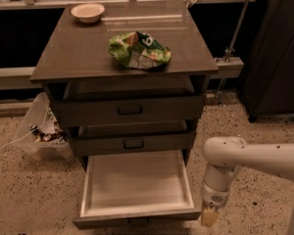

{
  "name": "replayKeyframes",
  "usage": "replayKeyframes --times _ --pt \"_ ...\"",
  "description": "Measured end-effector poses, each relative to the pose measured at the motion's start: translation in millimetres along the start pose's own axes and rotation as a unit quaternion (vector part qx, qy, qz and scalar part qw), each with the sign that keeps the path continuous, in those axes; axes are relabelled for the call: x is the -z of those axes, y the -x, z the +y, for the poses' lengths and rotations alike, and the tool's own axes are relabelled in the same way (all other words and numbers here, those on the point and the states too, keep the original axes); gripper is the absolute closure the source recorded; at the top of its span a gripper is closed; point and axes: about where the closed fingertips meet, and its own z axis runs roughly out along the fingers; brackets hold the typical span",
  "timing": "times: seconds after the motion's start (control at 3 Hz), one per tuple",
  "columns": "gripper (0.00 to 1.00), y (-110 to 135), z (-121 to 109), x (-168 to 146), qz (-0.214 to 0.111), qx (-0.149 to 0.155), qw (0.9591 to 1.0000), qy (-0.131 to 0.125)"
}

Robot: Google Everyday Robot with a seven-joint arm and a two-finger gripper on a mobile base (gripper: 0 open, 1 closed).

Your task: Close bottom drawer

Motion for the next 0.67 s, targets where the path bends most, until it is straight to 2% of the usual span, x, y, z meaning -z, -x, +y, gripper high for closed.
replayKeyframes --times 0.33,0.67 --pt "1.0 -11.6 -6.4 -60.3 0.028 -0.026 0.9986 0.036" --pt "1.0 -29.8 -10.7 -108.2 -0.012 -0.065 0.9945 0.081"
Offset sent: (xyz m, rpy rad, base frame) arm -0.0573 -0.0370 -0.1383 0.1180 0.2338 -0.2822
